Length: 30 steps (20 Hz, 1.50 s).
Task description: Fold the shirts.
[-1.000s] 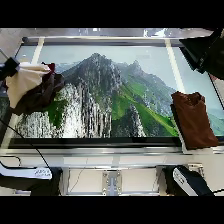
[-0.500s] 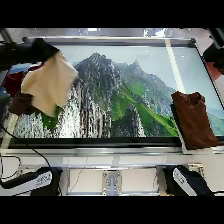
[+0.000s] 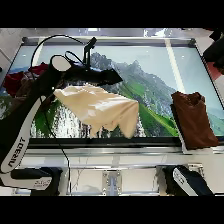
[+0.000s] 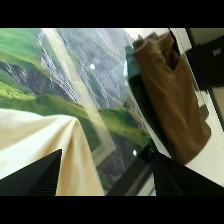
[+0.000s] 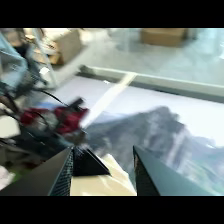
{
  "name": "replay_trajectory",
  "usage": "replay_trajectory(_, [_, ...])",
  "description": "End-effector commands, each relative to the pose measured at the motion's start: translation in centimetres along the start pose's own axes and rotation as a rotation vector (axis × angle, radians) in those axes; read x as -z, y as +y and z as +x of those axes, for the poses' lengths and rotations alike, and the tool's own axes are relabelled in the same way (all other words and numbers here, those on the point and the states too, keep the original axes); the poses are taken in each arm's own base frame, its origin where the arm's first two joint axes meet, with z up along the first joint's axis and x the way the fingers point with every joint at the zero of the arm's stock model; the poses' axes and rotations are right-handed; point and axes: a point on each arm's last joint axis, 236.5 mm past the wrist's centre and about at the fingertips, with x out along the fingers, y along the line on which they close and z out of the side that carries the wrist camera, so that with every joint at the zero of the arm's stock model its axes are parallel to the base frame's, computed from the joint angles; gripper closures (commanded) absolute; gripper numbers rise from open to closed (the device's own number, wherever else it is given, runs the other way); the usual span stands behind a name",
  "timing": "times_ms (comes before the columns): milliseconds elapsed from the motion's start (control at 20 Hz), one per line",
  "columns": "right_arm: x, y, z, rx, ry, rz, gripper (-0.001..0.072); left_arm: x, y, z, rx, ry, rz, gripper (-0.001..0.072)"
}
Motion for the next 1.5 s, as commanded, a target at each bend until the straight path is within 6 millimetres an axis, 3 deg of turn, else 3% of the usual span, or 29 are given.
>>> replay_trajectory(0, [3.2, -6.0, -1.1, 0.258, 0.152, -0.066, 0.0301, -5.5, 6.1, -2.8, -0.120, -0.195, -0.042, 0.0090])
replay_trajectory(100, [6.0, -9.7, -2.2, 0.399, 0.278, -0.036, 0.0301, -6.1, 13.1, -8.1, -0.261, -0.195, -0.094, 0.0092])
replay_trajectory(150, [7.9, -11.4, -2.6, 0.450, 0.354, 0.000, 0.0301, -4.9, 16.6, -10.8, -0.333, -0.155, -0.156, 0.0093])
replay_trajectory(250, [12.5, -13.1, -2.4, 0.462, 0.520, 0.099, 0.0301, -0.5, 23.8, -16.6, -0.494, -0.068, -0.375, 0.0093])
replay_trajectory(300, [15.1, -13.3, -1.6, 0.433, 0.594, 0.167, 0.0301, 1.6, 25.9, -18.5, -0.528, -0.041, -0.476, 0.0093])
replay_trajectory(400, [20.0, -12.9, 0.5, 0.333, 0.687, 0.285, 0.0301, 4.9, 28.6, -20.5, -0.549, -0.014, -0.594, 0.0094])
replay_trajectory(550, [28.4, -9.5, 3.7, 0.108, 0.786, 0.555, 0.0301, 7.7, 30.5, -20.2, -0.566, 0.001, -0.653, 0.0093])
replay_trajectory(700, [36.2, -6.0, 6.5, -0.002, 0.827, 0.753, 0.0301, 7.3, 31.9, -19.3, -0.591, -0.055, -0.636, 0.0093])
replay_trajectory(850, [42.6, -4.6, 7.7, 0.035, 0.880, 0.758, 0.0300, 7.3, 32.3, -19.0, -0.598, -0.060, -0.633, 0.0093])
replay_trajectory(1000, [44.5, -4.2, 8.4, 0.055, 0.889, 0.699, 0.0300, 7.7, 32.7, -18.8, -0.596, -0.048, -0.644, 0.0093])
replay_trajectory(1200, [45.8, -3.2, 10.2, 0.050, 0.898, 0.605, 0.0298, 9.0, 33.3, -16.9, -0.581, 0.005, -0.666, 0.0094])
replay_trajectory(1450, [48.7, -4.8, 11.0, 0.106, 0.949, 0.502, 0.0298, 8.3, 34.1, -16.5, -0.600, -0.031, -0.646, 0.0093])
